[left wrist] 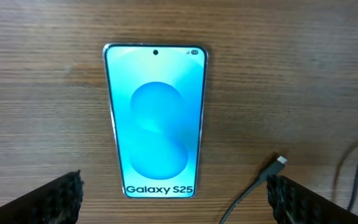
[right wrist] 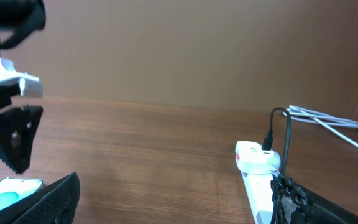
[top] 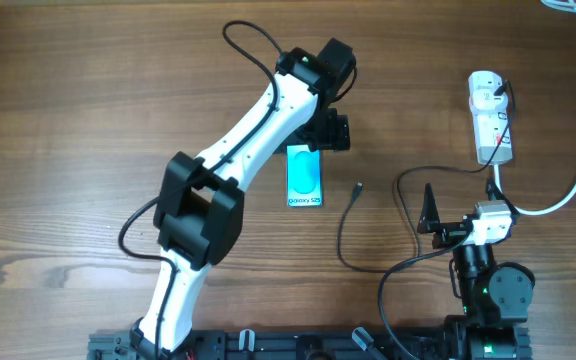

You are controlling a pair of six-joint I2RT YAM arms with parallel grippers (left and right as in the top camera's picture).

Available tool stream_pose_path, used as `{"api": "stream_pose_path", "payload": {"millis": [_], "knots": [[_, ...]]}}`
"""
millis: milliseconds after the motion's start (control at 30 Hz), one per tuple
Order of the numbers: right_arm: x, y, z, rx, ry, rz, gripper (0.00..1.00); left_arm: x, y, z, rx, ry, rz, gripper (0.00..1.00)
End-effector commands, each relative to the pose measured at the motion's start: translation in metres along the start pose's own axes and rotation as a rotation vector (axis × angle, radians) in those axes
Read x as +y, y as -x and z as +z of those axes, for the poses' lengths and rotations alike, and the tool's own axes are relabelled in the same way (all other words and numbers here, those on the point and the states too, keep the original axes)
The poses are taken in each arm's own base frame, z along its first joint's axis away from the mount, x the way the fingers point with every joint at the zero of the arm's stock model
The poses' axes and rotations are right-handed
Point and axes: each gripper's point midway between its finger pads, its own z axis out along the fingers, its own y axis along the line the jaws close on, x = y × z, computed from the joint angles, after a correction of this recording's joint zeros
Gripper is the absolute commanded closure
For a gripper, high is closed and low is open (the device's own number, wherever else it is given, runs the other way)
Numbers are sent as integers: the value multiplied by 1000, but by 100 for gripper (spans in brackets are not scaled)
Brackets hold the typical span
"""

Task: Plug charger to phone and switch on socket
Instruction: 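Lower the left gripper onto the phone's top edge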

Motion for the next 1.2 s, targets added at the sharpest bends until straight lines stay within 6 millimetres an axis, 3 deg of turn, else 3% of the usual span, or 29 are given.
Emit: {"api": "stream_pose_path", "payload": {"millis": [0, 333, 567, 767, 1167], "knots": [[-1, 2, 0, -8, -10, -9, 0, -2, -2, 5, 21, -2, 11, 0], [-1, 2, 0, -8, -10, -9, 0, 0, 0, 22, 37, 24, 33, 0], [-1, 2, 0, -8, -10, -9, 0, 5, 5, 22, 7, 51, 12, 0], [-1, 2, 0, -8, -10, -9, 0, -5, 17, 22, -42, 15, -18, 0], [-1, 2, 0, -8, -10, -9, 0, 6, 13, 22, -31, 65, -20, 0]]}}
